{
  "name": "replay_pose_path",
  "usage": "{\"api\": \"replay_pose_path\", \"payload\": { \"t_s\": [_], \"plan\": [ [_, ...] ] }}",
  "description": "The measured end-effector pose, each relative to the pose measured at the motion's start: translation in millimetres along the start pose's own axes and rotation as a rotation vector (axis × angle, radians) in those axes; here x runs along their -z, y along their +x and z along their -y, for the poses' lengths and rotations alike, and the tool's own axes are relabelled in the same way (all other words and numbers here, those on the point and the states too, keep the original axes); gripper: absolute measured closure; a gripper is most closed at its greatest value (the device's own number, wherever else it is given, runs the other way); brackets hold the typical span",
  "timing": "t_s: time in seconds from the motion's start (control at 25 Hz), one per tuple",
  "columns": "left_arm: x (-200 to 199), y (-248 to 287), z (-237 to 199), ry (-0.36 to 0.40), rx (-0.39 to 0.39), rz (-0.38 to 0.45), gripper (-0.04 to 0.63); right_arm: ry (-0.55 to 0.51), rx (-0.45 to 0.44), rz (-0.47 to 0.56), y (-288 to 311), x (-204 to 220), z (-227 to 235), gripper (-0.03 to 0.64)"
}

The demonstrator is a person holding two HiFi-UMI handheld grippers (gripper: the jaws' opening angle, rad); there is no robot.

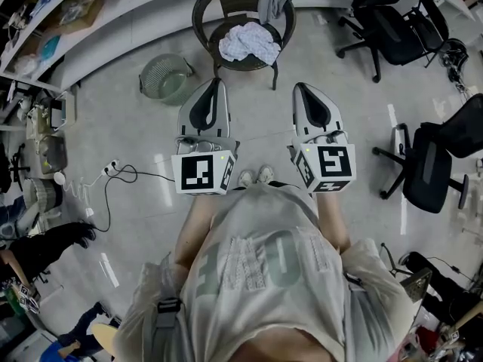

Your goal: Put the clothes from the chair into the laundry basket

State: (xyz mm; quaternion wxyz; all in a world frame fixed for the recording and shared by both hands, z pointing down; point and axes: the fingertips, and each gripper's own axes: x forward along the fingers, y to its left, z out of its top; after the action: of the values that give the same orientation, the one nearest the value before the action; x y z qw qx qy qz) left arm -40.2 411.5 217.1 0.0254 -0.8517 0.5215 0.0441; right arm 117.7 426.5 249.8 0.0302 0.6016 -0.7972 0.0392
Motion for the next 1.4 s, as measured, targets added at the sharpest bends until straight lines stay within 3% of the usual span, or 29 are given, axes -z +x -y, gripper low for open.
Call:
{"api": "replay_pose_path", "payload": {
  "t_s": [0.52, 0.76, 1.4],
  "plan": [
    [-4.3, 33.1, 9.1, 0.038, -0.033, 0.06, 0.577, -0.034, -0.073, 0.028, 3.3, 7.9, 39.0, 0.598],
    [0.6, 60.3, 9.3, 0.037, -0.024, 0.084, 0.577, -0.034, -0.051, 0.054, 22.4, 1.7, 63.2, 0.598],
    [25.3, 197.5, -65.0, -0.009, 0.02, 0.086, 0.577, -0.092, -0.044, 0.078, 174.5, -28.2, 85.1, 0.598]
  ]
}}
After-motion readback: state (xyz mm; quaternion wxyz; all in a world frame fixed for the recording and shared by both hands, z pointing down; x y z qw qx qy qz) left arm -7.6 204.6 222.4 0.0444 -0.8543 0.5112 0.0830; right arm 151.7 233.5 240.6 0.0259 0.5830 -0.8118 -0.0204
